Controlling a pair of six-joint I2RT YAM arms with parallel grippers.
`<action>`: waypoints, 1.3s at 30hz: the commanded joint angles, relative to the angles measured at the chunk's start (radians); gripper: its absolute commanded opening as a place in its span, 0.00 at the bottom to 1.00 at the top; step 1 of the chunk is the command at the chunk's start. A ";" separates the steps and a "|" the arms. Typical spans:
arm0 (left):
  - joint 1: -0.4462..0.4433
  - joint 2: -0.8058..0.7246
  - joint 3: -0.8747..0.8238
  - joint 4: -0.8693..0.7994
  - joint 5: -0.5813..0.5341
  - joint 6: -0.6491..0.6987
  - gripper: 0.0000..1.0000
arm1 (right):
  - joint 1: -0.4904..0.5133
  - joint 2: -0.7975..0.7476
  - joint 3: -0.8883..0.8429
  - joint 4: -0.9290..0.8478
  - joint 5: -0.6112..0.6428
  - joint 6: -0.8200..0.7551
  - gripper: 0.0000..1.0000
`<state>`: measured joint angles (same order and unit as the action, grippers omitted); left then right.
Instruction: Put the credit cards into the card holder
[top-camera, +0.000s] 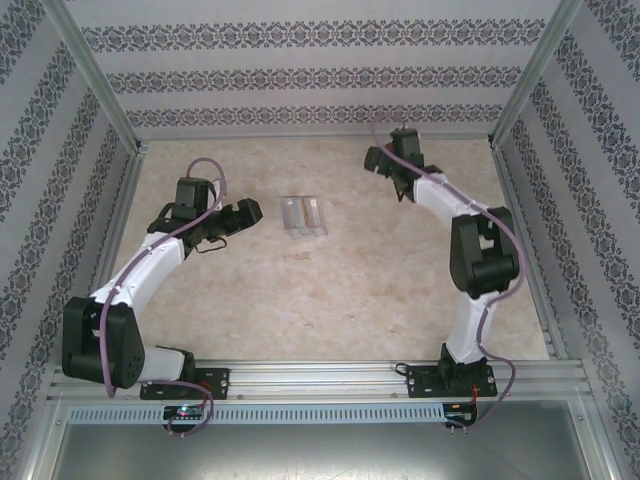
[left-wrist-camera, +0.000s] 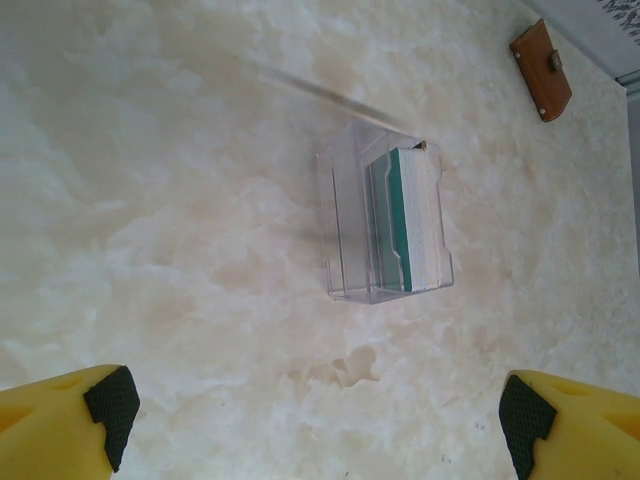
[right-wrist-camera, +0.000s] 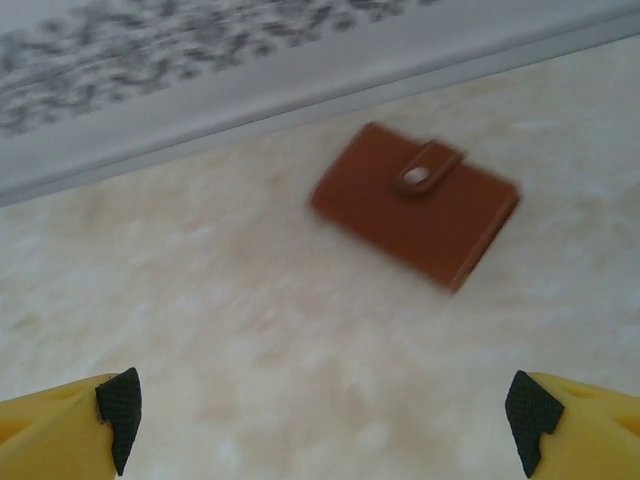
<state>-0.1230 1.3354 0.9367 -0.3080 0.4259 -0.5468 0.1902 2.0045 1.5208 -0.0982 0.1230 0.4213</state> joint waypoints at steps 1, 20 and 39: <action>-0.001 -0.062 -0.018 -0.080 -0.039 0.022 0.95 | -0.043 0.165 0.207 -0.178 0.028 -0.050 0.94; -0.006 -0.145 -0.052 -0.124 -0.095 0.018 0.96 | -0.201 0.513 0.750 -0.479 -0.327 0.236 0.75; -0.006 -0.076 -0.044 -0.088 -0.086 0.007 0.96 | -0.225 0.376 0.446 -0.271 -0.345 0.772 0.68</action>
<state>-0.1242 1.2514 0.8810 -0.4118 0.3386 -0.5323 -0.0330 2.4115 1.9930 -0.4301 -0.2474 1.0775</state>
